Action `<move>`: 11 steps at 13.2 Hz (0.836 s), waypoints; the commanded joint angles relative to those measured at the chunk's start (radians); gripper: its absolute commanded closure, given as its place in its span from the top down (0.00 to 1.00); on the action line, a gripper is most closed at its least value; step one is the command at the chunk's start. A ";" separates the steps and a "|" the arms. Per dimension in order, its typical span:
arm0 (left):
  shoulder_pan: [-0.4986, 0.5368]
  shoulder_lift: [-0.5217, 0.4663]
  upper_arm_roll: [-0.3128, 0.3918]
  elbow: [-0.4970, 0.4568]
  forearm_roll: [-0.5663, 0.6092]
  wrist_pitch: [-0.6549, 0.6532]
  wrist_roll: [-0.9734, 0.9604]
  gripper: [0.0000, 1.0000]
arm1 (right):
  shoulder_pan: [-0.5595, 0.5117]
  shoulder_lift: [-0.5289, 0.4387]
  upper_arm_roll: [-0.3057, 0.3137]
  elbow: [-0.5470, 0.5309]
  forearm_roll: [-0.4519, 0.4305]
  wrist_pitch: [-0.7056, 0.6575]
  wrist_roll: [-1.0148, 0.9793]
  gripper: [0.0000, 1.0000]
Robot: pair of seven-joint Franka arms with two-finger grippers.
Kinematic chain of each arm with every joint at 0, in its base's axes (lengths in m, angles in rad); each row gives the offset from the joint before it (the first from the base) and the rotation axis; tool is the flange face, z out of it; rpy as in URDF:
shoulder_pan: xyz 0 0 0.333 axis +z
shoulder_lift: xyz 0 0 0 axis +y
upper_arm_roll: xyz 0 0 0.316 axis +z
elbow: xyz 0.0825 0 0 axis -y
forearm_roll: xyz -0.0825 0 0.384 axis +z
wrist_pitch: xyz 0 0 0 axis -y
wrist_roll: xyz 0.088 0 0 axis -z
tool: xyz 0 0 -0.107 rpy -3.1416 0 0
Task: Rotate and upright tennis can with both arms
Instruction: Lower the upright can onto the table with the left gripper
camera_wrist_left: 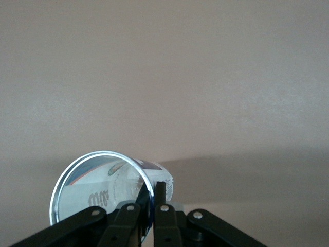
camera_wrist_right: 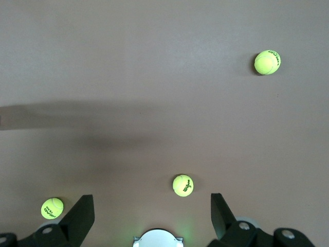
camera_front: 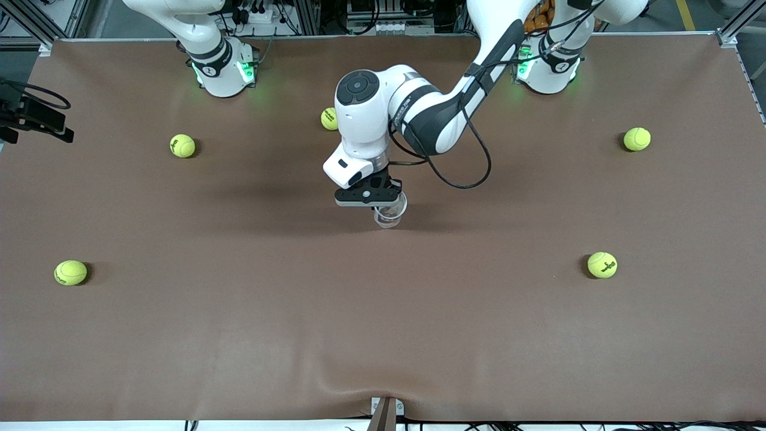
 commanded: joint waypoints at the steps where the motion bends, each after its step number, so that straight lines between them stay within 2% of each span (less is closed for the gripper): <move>1: -0.007 -0.006 0.008 0.008 0.034 -0.008 -0.021 0.00 | 0.003 0.000 -0.003 0.000 0.012 0.004 -0.005 1.00; 6: -0.010 0.019 0.011 0.008 0.038 -0.007 -0.043 0.00 | -0.006 0.027 -0.003 0.000 0.016 0.004 -0.004 1.00; 7: -0.010 0.019 0.008 0.008 0.037 -0.007 -0.056 0.12 | 0.000 0.027 -0.003 0.003 0.013 0.006 -0.004 1.00; 8: -0.007 0.017 0.008 0.008 0.037 -0.007 -0.054 0.41 | 0.000 0.027 -0.003 0.003 0.012 0.004 -0.004 1.00; 9: -0.009 0.019 0.008 0.008 0.037 -0.005 -0.056 0.59 | 0.001 0.027 -0.003 0.003 0.012 0.004 -0.004 1.00; 10: -0.010 0.017 0.011 0.008 0.043 -0.004 -0.047 1.00 | 0.001 0.027 -0.003 0.003 0.012 0.004 -0.004 1.00; 11: -0.010 0.011 0.008 0.008 0.061 -0.004 -0.045 1.00 | 0.001 0.027 -0.003 0.005 0.009 0.004 -0.004 1.00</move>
